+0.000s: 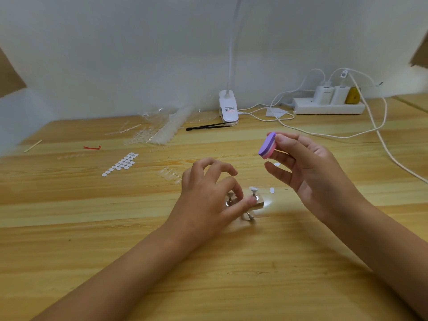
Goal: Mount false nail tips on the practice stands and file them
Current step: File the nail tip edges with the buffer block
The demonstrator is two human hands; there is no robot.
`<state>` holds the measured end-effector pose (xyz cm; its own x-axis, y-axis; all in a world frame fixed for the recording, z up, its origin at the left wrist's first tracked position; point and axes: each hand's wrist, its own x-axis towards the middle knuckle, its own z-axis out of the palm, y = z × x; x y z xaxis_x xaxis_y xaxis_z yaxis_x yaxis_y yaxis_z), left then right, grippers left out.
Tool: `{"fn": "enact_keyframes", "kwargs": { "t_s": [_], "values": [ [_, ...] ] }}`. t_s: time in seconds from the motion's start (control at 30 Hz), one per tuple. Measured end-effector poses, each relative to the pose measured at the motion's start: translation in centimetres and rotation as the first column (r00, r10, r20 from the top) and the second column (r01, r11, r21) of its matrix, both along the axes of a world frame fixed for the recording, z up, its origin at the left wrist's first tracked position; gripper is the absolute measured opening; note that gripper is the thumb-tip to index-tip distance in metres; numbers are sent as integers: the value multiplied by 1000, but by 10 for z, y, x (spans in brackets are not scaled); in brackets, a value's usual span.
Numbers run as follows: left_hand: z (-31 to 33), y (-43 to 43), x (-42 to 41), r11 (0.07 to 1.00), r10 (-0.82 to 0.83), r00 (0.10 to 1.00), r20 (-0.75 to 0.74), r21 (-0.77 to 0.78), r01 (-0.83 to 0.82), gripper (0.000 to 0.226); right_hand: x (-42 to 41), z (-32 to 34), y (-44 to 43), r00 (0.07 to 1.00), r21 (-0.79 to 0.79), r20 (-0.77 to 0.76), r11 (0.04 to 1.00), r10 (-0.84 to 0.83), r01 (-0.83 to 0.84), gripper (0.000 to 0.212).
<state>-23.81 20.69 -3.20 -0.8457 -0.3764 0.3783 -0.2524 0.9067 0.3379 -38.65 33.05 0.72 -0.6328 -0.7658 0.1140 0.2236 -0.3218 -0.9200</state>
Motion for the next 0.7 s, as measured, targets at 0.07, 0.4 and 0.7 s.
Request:
{"fn": "enact_keyframes", "kwargs": {
  "t_s": [0.07,0.4,0.7],
  "values": [
    [0,1,0,999,-5,1000,9,-52,5,53,0,1,0,1000,1,5,1000,-3,3,19],
    [-1,2,4,969,-145,984,-103,-214,120,37,0,2,1,1000,9,2,1000,-14,14,19],
    [-1,-3,20,817,-411,911,-6,-446,366,12,-1,2,1,1000,18,3,1000,-22,22,21]
  ]
}}
